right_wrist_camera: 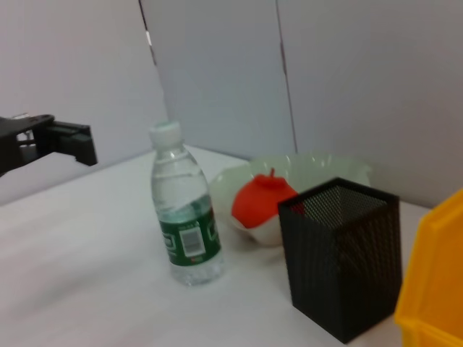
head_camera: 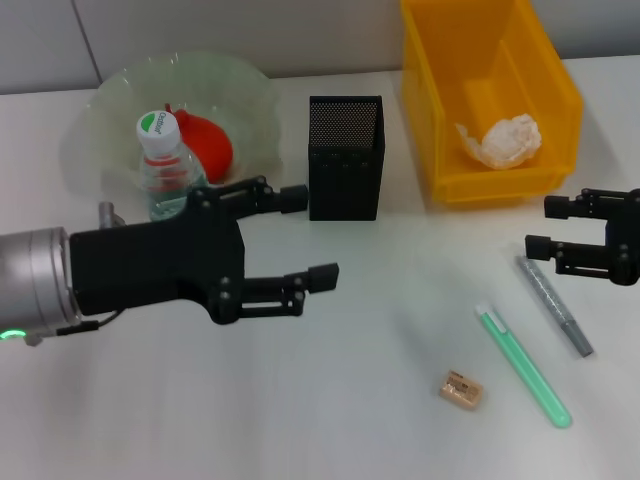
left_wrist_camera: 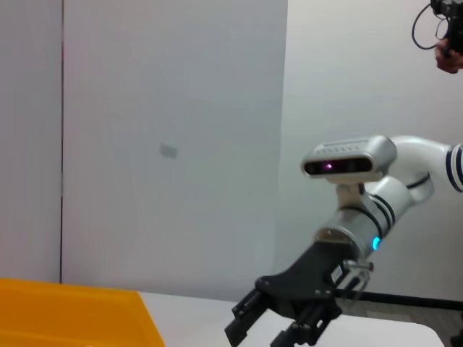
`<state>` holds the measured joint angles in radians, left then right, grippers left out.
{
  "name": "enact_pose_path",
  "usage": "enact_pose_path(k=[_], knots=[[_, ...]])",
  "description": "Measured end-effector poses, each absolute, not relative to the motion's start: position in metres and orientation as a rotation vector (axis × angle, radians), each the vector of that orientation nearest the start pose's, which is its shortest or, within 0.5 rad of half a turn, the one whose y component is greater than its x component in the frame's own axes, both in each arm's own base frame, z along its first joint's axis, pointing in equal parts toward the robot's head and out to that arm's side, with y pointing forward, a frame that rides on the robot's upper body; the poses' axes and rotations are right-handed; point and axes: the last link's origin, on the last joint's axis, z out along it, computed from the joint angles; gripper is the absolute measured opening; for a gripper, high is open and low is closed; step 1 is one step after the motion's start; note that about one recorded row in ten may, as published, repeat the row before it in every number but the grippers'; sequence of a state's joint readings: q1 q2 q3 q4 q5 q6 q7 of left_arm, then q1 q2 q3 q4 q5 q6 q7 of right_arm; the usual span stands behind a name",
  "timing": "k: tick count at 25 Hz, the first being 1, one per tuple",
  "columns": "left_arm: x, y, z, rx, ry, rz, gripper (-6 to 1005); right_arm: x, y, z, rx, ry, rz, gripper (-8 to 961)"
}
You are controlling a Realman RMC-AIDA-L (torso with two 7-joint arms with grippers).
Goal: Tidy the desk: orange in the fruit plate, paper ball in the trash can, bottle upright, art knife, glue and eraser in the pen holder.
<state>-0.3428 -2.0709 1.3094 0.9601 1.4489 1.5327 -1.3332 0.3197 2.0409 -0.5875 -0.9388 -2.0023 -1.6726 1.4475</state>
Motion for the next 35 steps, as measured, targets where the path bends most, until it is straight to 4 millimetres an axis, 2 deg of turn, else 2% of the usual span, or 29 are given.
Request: enact_pose_path(k=[8, 9, 15, 19, 23, 24, 29, 35], knots=[[-0.201, 0.303, -0.022, -2.82, -0.168, -0.929, 827, 0.307, 0.304, 0.082, -2.57, 0.802, 0.41, 668], [-0.202, 0.304, -0.023, -2.819, -0.172, -0.92, 827, 0.302, 0.311, 0.084, -2.581, 0.847, 0.325, 668], [-0.206, 0.307, -0.028, -2.842, -0.174, -0.846, 827, 0.284, 0.325, 0.086, -2.579, 0.904, 0.118, 669], [-0.208, 0.309, -0.031, -2.843, -0.186, -0.806, 827, 0.26, 0.335, 0.082, -2.624, 0.942, -0.069, 669], [-0.208, 0.31, -0.032, -2.841, -0.183, -0.796, 827, 0.249, 0.339, 0.078, -2.657, 0.953, -0.183, 669], [-0.208, 0.31, -0.033, -2.841, -0.183, -0.795, 827, 0.244, 0.342, 0.074, -2.652, 0.97, -0.287, 669], [-0.208, 0.31, -0.033, -2.841, -0.184, -0.795, 827, 0.232, 0.345, 0.066, -2.672, 0.965, -0.434, 669], [-0.208, 0.309, -0.033, -2.841, -0.184, -0.795, 827, 0.218, 0.347, 0.059, -2.706, 0.943, -0.514, 668]])
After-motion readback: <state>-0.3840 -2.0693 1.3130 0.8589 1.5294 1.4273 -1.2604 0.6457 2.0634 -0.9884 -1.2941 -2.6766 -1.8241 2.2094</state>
